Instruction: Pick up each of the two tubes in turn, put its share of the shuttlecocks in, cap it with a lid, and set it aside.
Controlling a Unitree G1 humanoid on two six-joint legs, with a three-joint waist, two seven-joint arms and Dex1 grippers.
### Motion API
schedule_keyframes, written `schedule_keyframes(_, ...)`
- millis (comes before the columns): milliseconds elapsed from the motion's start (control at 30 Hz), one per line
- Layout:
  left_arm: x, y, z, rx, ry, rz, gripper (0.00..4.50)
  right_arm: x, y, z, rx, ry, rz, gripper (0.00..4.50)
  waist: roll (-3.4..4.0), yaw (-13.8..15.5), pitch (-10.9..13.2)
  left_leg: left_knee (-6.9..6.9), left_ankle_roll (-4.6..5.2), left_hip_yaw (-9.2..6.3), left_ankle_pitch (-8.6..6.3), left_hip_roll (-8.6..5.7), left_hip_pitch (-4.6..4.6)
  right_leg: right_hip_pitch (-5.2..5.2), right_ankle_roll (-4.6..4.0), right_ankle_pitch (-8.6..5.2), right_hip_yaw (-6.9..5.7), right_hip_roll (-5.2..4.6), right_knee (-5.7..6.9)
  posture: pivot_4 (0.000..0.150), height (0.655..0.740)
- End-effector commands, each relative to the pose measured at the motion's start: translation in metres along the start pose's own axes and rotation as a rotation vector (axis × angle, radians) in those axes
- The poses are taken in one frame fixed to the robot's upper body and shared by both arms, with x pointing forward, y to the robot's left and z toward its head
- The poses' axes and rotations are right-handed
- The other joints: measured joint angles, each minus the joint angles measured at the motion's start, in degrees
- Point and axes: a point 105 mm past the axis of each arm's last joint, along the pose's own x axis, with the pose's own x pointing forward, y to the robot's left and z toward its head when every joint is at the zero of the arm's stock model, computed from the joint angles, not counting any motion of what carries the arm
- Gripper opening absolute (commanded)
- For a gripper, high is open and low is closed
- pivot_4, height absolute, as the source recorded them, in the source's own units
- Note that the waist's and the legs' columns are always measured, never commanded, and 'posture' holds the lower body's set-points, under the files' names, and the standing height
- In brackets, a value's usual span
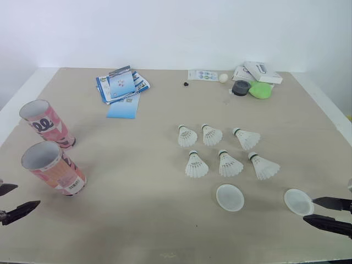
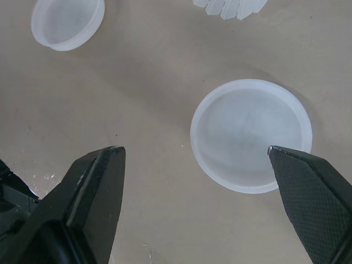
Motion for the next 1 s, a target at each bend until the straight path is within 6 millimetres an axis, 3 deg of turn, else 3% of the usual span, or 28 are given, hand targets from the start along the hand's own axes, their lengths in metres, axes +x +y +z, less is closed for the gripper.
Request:
schedule_keyframes(33,0.000,0.002,0.007,0.011,-0.015,0.014,4.50,-0.004,0.001,0.008,-0.028,-0.009,-0.001,4.43,0.00,0.00,0.00,0.00,0.00,0.00,0.00,0.00,0.00,0.00,0.00,0.00,0.00,0.00,0.00,0.150,0.7400)
schedule_keyframes(667,0.003,0.008,0.014,0.004,-0.063,0.059,4.50,-0.003,0.004,0.014,-0.029,-0.036,0.013,4.43,-0.01,0.00,-0.05,0.11,0.01,0.01,0.00,-0.01,0.07,0.04,0.01,0.01,0.02,0.02,0.17,0.150,0.7400)
schedule_keyframes(767,0.002,0.008,0.020,0.009,-0.132,0.073,4.50,-0.004,0.013,0.033,-0.065,-0.106,0.057,4.43,0.02,-0.01,-0.07,0.13,0.01,0.03,0.00,-0.01,0.09,0.05,0.01,0.01,0.05,0.02,0.21,0.150,0.7400)
schedule_keyframes(833,0.006,-0.001,0.026,-0.003,-0.254,0.084,4.50,0.003,0.038,0.077,-0.169,-0.221,0.168,4.43,0.17,-0.20,-0.13,0.17,0.01,0.00,0.01,0.00,0.09,0.05,0.01,0.02,0.04,0.04,0.25,0.150,0.7400)
schedule_keyframes(900,0.010,-0.009,0.026,-0.016,-0.331,0.110,4.50,0.011,0.064,0.108,-0.261,-0.291,0.273,4.43,0.22,-0.44,-0.15,0.20,0.01,0.26,0.00,0.02,0.25,0.05,0.09,0.08,0.37,0.04,0.41,0.150,0.7400)
schedule_keyframes(1000,0.015,-0.016,0.016,-0.031,-0.380,0.155,4.50,0.026,0.094,0.135,-0.349,-0.372,0.389,4.43,-0.03,-0.12,-0.19,0.48,0.01,0.22,0.01,0.08,0.30,0.07,0.07,0.06,0.38,0.20,0.74,0.150,0.7400)
